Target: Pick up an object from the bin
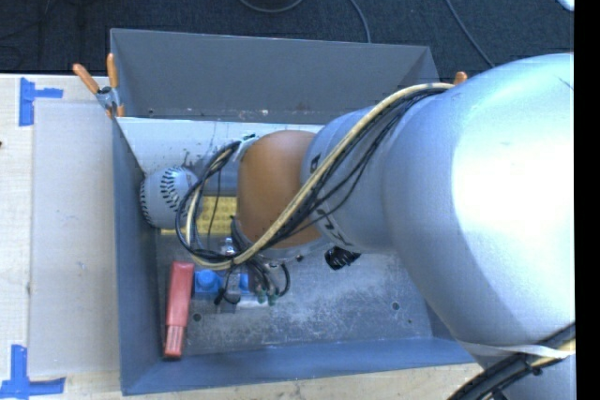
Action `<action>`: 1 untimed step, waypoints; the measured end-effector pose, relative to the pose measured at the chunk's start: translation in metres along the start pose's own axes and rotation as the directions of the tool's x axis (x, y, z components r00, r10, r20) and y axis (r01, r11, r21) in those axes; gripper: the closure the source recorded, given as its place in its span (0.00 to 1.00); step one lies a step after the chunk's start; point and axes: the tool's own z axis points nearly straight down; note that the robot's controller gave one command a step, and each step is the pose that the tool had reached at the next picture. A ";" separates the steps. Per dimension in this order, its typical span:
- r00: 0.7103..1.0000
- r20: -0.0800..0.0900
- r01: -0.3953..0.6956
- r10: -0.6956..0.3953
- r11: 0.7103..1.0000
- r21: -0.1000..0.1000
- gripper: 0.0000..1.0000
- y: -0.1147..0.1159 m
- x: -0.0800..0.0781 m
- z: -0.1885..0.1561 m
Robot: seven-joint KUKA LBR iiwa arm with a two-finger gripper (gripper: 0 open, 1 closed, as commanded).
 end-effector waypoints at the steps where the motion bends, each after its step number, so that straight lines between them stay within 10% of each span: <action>1: 0.999 0.003 0.034 -0.034 0.999 -0.001 1.00 -0.009 -0.010 -0.193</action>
Offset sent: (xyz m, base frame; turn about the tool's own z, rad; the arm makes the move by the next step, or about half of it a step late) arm 0.0000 0.0000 0.0000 0.0000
